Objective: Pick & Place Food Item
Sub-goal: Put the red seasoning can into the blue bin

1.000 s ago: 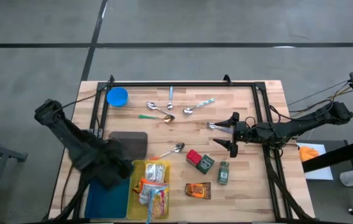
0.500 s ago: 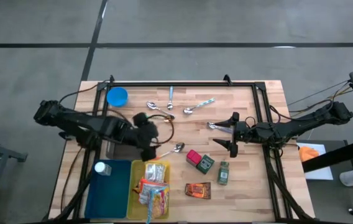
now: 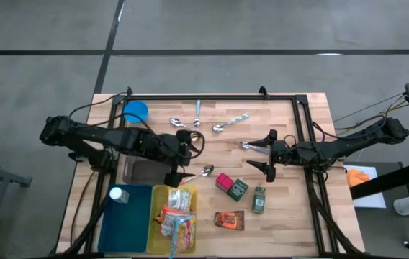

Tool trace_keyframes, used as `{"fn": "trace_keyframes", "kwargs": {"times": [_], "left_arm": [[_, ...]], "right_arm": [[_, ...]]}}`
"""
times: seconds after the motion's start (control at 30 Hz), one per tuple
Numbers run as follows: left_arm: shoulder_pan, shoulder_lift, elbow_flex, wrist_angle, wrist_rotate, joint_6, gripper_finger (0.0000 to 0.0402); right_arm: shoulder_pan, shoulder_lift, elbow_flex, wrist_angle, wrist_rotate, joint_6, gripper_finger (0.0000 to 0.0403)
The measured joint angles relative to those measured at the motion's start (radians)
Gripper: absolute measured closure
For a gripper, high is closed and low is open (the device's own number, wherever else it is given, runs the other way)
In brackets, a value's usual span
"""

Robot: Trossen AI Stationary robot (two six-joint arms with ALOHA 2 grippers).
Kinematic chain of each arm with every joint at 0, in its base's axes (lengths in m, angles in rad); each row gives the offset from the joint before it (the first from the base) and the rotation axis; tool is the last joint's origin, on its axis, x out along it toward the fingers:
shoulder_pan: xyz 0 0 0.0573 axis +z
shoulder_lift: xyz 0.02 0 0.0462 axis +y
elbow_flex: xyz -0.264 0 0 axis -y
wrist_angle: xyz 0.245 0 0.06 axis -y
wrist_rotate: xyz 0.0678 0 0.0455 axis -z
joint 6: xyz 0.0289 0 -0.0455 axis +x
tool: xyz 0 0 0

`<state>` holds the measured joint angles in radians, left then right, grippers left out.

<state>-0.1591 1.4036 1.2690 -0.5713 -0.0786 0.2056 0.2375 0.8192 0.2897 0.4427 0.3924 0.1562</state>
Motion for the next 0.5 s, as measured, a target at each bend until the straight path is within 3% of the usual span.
{"fn": "trace_keyframes", "kwargs": {"times": [0.3, 0.5], "left_arm": [[0.035, 0.009, -0.063, 0.142, 0.113, 0.094, 0.0013], [0.044, 0.090, -0.046, 0.166, 0.159, 0.151, 0.0013]], "right_arm": [[0.000, 0.000, 0.000, 0.000, 0.000, 0.000, 0.0054], [0.000, 0.000, 0.000, 0.000, 0.000, 0.000, 0.0054]]}}
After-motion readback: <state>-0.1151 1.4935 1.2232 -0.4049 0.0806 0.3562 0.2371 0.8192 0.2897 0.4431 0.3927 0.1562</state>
